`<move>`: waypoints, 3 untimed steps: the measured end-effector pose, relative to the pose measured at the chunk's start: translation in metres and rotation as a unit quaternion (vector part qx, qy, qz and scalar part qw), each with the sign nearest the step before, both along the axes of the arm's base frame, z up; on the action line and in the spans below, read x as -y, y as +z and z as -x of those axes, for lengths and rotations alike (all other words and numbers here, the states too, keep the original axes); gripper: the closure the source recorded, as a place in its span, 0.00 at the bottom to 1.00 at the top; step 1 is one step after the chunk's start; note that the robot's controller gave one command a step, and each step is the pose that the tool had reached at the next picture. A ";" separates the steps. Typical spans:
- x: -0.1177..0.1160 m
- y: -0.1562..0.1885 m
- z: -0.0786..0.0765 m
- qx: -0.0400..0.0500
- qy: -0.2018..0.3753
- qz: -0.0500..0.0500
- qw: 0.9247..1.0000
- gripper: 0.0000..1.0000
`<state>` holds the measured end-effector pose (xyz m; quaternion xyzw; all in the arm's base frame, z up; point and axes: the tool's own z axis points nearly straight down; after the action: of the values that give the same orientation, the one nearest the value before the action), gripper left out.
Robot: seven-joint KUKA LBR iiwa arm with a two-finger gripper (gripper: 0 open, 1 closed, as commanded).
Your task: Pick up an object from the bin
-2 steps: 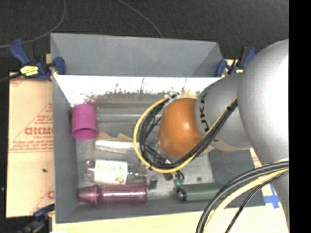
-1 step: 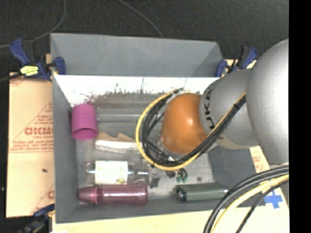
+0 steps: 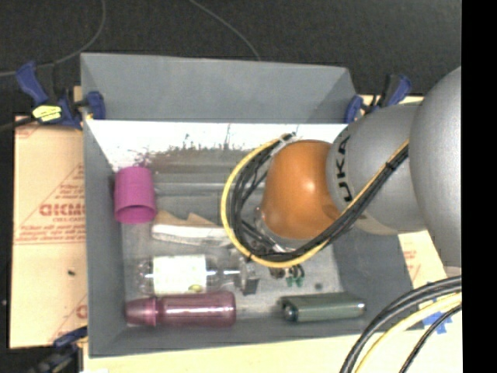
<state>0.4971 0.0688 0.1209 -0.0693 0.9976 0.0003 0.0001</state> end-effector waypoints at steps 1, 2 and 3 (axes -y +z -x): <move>0.000 0.020 -0.001 0.002 0.000 0.000 1.000 1.00; 0.000 0.031 -0.002 0.004 0.001 -0.001 1.000 1.00; 0.000 0.036 -0.002 0.004 0.002 -0.001 1.000 1.00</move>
Offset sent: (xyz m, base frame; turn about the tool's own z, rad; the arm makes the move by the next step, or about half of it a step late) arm -0.0001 0.0001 0.0330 0.0000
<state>0.4991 0.0688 0.1572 -0.0713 0.9974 0.0006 0.0039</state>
